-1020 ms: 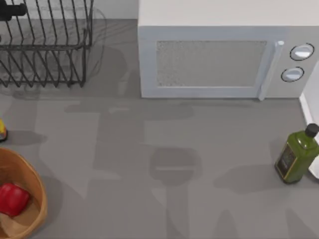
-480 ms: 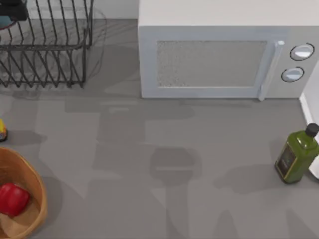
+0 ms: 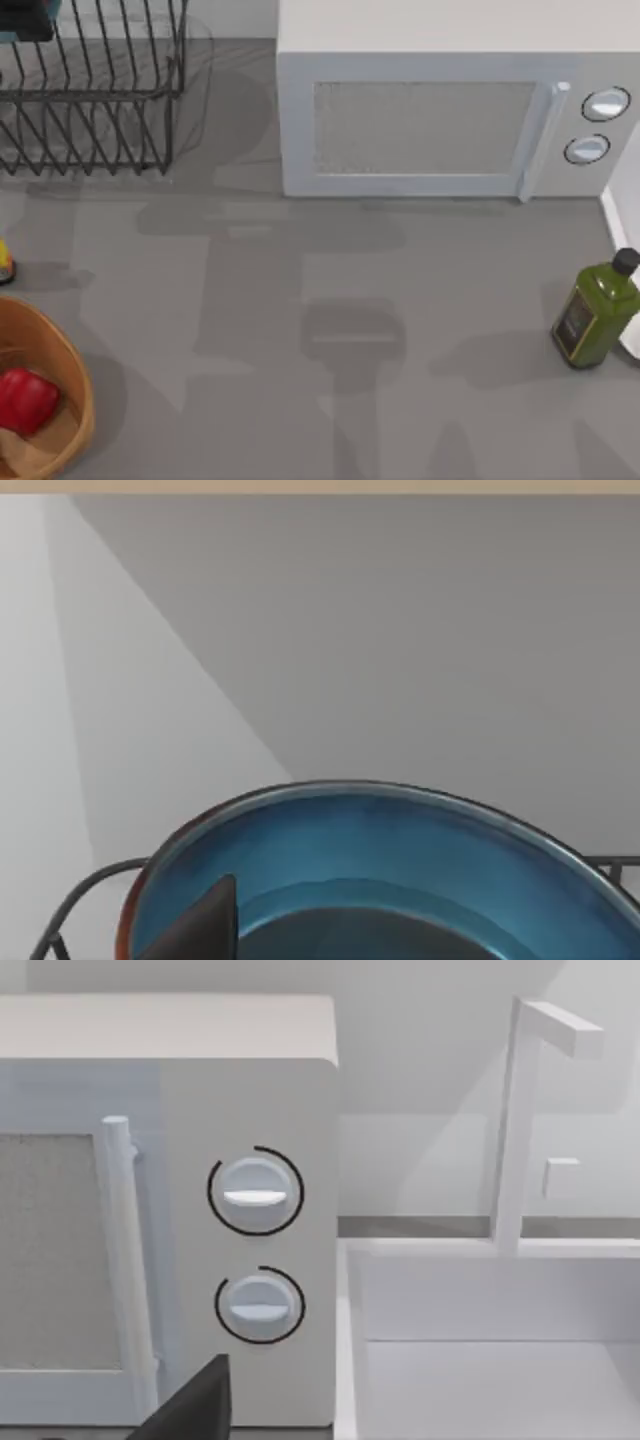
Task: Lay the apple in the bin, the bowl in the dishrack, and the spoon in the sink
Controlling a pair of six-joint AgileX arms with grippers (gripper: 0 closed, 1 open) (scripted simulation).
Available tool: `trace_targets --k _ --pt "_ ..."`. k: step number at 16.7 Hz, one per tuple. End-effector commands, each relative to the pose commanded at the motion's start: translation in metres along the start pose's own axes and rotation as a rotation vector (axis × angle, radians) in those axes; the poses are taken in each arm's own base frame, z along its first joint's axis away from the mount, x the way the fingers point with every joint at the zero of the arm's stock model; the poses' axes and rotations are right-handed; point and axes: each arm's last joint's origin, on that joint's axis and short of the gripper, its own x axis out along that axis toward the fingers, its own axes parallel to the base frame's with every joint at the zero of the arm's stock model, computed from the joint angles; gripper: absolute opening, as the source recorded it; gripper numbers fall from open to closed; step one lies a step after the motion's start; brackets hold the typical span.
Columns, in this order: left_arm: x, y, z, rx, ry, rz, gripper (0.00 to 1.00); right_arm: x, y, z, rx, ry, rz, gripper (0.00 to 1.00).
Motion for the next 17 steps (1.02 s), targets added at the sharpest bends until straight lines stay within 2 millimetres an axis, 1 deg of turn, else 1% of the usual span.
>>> trace_targets --k 2,4,7,10,12,14,16,17 --pt "-0.018 -0.003 0.011 -0.001 -0.002 0.000 1.00 0.000 0.000 0.000 0.000 0.000 0.000 1.00" --pt "-0.043 -0.007 0.023 -0.001 -0.001 0.000 1.00 0.000 0.000 0.000 0.000 0.000 0.000 1.00" --pt "-0.094 -0.013 0.037 -0.002 -0.002 0.002 1.00 0.000 0.000 0.000 0.000 0.000 0.000 1.00" --pt "-0.150 -0.020 0.040 -0.002 -0.019 0.003 1.00 0.000 0.000 0.000 0.000 0.000 0.000 1.00" --pt "-0.186 -0.023 0.032 -0.001 -0.032 0.005 1.00 0.000 0.000 0.000 0.000 0.000 0.000 1.00" --pt "-0.217 -0.026 0.017 -0.001 -0.040 0.008 1.00 0.000 0.000 0.000 0.000 0.000 0.000 1.00" --pt "-0.239 -0.028 -0.004 0.000 -0.040 0.010 1.00 0.000 0.000 0.000 0.000 0.000 0.000 1.00" --pt "-0.247 -0.028 -0.015 0.000 -0.038 0.011 1.00 0.000 0.000 0.000 0.000 0.000 0.000 1.00"
